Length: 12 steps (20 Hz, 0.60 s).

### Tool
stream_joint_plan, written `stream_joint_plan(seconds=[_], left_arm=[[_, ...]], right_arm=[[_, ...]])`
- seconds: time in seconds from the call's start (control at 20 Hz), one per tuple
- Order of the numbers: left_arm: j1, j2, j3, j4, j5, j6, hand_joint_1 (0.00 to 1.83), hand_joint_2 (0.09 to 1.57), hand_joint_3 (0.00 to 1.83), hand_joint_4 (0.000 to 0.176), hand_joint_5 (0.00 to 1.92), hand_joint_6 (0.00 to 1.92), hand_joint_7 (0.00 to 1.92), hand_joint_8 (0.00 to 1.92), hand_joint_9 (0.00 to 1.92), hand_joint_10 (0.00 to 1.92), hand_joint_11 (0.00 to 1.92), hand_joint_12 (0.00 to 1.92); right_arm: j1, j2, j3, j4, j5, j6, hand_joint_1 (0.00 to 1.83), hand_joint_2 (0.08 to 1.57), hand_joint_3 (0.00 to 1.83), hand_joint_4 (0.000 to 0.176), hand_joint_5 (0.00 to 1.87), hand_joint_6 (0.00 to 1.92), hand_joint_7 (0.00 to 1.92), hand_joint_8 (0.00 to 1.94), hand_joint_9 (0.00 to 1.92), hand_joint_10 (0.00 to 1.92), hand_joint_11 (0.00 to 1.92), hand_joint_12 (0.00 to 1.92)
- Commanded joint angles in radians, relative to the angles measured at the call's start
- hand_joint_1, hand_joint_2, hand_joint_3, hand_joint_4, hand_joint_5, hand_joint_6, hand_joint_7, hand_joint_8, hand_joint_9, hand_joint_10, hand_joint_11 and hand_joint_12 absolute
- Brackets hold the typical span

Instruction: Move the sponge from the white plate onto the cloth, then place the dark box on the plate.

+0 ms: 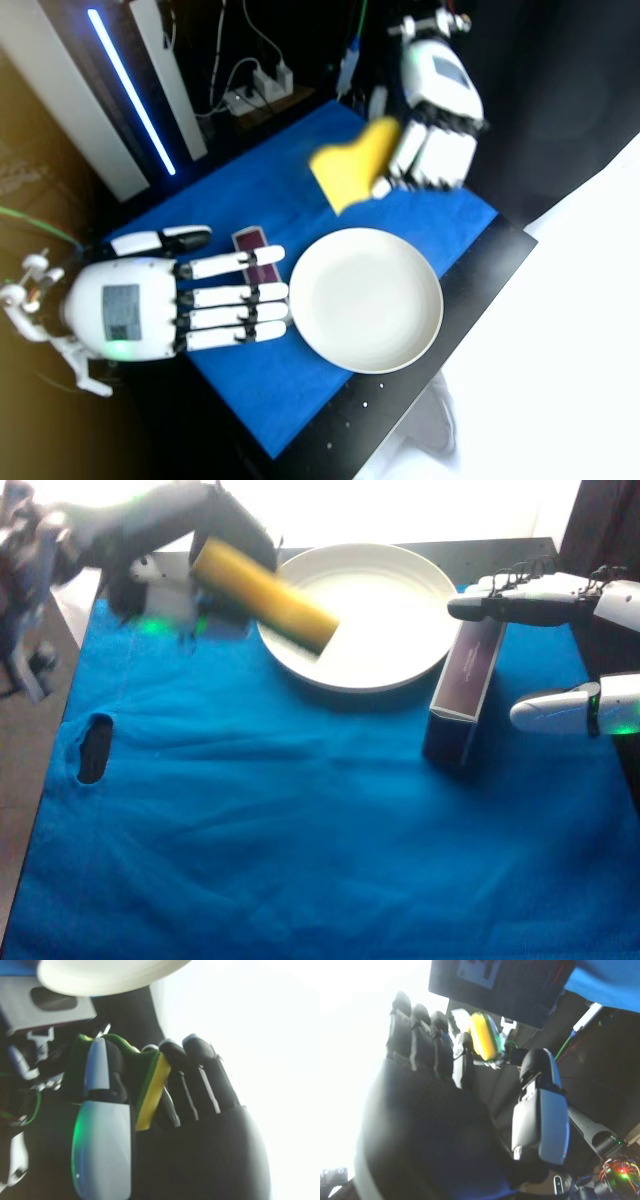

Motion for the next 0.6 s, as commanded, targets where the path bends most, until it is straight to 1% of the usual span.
stream_joint_plan(seconds=[0.0, 0.05, 0.1, 0.15, 0.2, 0.25, 0.3, 0.35, 0.4, 0.45, 0.5, 0.55], left_arm=[[0.009, 0.024, -0.019, -0.026, -0.147, -0.005, 1.28, 1.09, 0.0, 0.0, 1.13, 0.55, 0.99, 1.21, 0.94, 1.23, 0.83, 1.55], [0.046, 0.062, -0.058, -0.028, -0.174, -0.01, 1.29, 1.06, 0.0, 0.0, 1.21, 0.39, 1.07, 1.11, 1.03, 1.16, 0.94, 1.45], [0.092, 0.104, -0.103, -0.038, -0.205, -0.015, 1.29, 1.05, 0.0, 0.0, 1.22, 0.35, 1.1, 1.05, 1.05, 1.12, 0.94, 1.42], [0.134, 0.136, -0.139, -0.049, -0.225, -0.015, 1.29, 1.04, 0.0, 0.0, 1.21, 0.39, 1.14, 0.98, 1.06, 1.08, 0.95, 1.39], [0.166, 0.158, -0.166, -0.052, -0.235, -0.017, 1.29, 1.04, 0.0, 0.0, 1.24, 0.32, 1.12, 1.01, 1.07, 1.09, 0.96, 1.4], [0.195, 0.174, -0.189, -0.052, -0.235, -0.019, 1.28, 1.07, 0.0, 0.0, 1.26, 0.23, 1.03, 1.18, 1.02, 1.27, 0.94, 1.59], [0.223, 0.184, -0.207, -0.052, -0.229, -0.019, 1.28, 1.08, 0.0, 0.0, 1.28, 0.21, 0.95, 1.29, 0.96, 1.4, 0.91, 1.68], [0.242, 0.185, -0.215, -0.052, -0.215, -0.02, 1.27, 1.09, 0.0, 0.0, 1.3, 0.19, 0.91, 1.34, 0.95, 1.42, 0.91, 1.65], [0.259, 0.176, -0.216, -0.057, -0.191, -0.02, 1.28, 1.08, 0.0, 0.0, 1.33, 0.17, 0.94, 1.28, 0.98, 1.32, 0.92, 1.56], [0.274, 0.165, -0.213, -0.063, -0.173, -0.02, 1.28, 1.07, 0.0, 0.0, 1.35, 0.1, 0.97, 1.26, 1.04, 1.24, 0.97, 1.49], [0.296, 0.149, -0.21, -0.074, -0.157, -0.021, 1.29, 1.06, 0.0, 0.0, 1.37, 0.05, 1.0, 1.21, 1.06, 1.18, 0.98, 1.43], [0.313, 0.136, -0.207, -0.081, -0.143, -0.021, 1.29, 1.05, 0.0, 0.0, 1.38, 0.02, 1.02, 1.17, 1.07, 1.09, 0.97, 1.38]], right_arm=[[0.015, 0.003, -0.005, 0.05, 0.11, 0.006, 0.68, 1.08, 0.0, 0.167, 0.27, 0.0, 0.23, 0.01, 0.17, 0.01, 0.08, 0.16], [0.015, 0.005, -0.009, 0.05, 0.11, 0.006, 0.73, 1.09, 0.0, 0.174, 0.27, 0.0, 0.21, 0.0, 0.13, 0.0, 0.02, 0.13], [0.015, 0.008, -0.013, 0.05, 0.112, 0.006, 0.73, 1.09, 0.0, 0.176, 0.27, 0.0, 0.22, 0.0, 0.13, 0.0, 0.01, 0.13], [0.015, 0.01, -0.015, 0.05, 0.115, 0.006, 0.7, 1.09, 0.0, 0.163, 0.27, 0.0, 0.22, 0.0, 0.14, 0.01, 0.03, 0.14], [0.015, 0.011, -0.016, 0.05, 0.116, 0.006, 0.72, 1.1, 0.0, 0.156, 0.28, 0.0, 0.23, 0.0, 0.18, 0.0, 0.01, 0.31], [0.015, 0.011, -0.017, 0.05, 0.116, 0.006, 0.75, 1.11, 0.0, 0.149, 0.26, 0.0, 0.18, 0.0, 0.11, 0.0, 0.0, 0.13], [0.015, 0.011, -0.019, 0.05, 0.117, 0.006, 0.75, 1.13, 0.0, 0.145, 0.25, 0.0, 0.17, 0.0, 0.08, 0.0, 0.0, 0.06], [0.015, 0.011, -0.02, 0.05, 0.118, 0.006, 0.77, 1.12, 0.0, 0.13, 0.25, 0.0, 0.18, 0.01, 0.11, 0.01, 0.04, 0.07], [0.015, 0.011, -0.02, 0.05, 0.119, 0.006, 0.77, 1.12, 0.0, 0.128, 0.26, 0.0, 0.19, 0.01, 0.12, 0.01, 0.07, 0.08], [0.015, 0.011, -0.021, 0.05, 0.121, 0.006, 0.76, 1.12, 0.0, 0.137, 0.26, 0.0, 0.2, 0.01, 0.13, 0.01, 0.06, 0.08], [0.015, 0.011, -0.022, 0.05, 0.124, 0.006, 0.74, 1.13, 0.0, 0.151, 0.24, 0.0, 0.19, 0.0, 0.13, 0.01, 0.06, 0.08], [0.015, 0.011, -0.022, 0.05, 0.126, 0.006, 0.75, 1.12, 0.0, 0.153, 0.24, 0.0, 0.18, 0.0, 0.13, 0.01, 0.06, 0.08]])
